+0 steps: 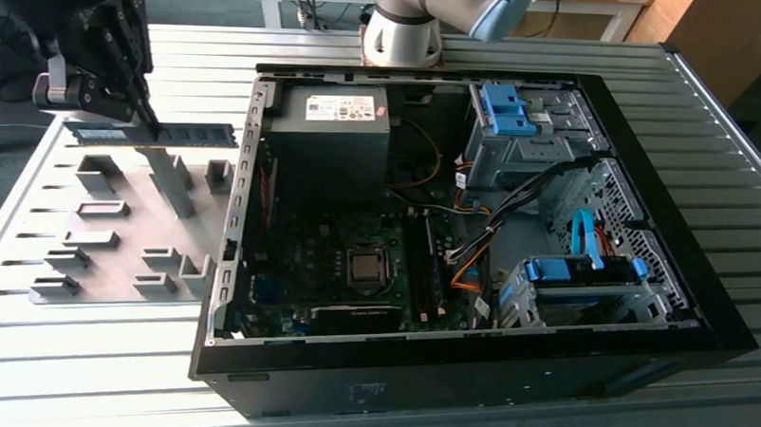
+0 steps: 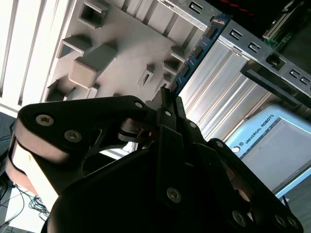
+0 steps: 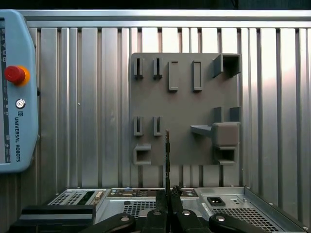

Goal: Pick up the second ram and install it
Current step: 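Pick up the second ram and move it above second insertion slot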

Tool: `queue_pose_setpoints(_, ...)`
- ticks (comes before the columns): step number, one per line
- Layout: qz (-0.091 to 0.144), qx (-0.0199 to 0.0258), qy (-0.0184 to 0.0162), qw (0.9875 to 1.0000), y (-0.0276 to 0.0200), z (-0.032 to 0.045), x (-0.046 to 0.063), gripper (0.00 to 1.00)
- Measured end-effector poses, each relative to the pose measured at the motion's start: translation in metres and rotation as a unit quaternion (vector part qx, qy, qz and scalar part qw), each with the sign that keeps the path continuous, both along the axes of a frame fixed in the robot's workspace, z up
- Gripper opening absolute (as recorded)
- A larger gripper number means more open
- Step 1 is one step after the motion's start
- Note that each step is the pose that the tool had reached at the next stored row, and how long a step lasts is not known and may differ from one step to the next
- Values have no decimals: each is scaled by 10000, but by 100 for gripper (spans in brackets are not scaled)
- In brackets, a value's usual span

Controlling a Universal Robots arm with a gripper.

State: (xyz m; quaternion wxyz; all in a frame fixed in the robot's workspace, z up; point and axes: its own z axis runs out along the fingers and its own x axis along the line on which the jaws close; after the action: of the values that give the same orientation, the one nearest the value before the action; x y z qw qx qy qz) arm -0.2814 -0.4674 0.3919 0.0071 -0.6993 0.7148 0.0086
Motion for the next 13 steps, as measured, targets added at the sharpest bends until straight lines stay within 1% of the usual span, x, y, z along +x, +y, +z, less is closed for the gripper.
queue_pose_setpoints(13,0,0,0,10000,0,0,211,14)
